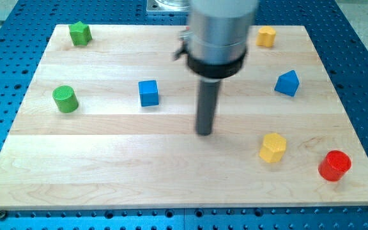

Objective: Move the yellow hexagon and the blue cube horizontal to each other

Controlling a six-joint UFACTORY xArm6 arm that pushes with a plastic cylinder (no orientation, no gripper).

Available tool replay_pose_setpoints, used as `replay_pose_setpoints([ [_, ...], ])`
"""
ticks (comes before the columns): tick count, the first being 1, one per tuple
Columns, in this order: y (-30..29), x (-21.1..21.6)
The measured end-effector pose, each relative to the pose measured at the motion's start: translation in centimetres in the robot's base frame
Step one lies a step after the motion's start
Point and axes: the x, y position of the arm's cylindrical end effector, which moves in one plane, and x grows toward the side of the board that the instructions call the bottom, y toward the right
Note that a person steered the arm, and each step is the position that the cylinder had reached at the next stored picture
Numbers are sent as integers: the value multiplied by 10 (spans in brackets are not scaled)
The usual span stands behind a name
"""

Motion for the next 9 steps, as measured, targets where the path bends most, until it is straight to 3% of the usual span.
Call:
replay_pose_setpoints([
  [1,-15,0],
  [2,-15,-29],
  [3,-19,-91],
  [4,-61,-75],
  [5,-133,-12],
  [6,-82,-47],
  [7,-79,-93],
  [8,-166,-51],
  [9,-217,36],
])
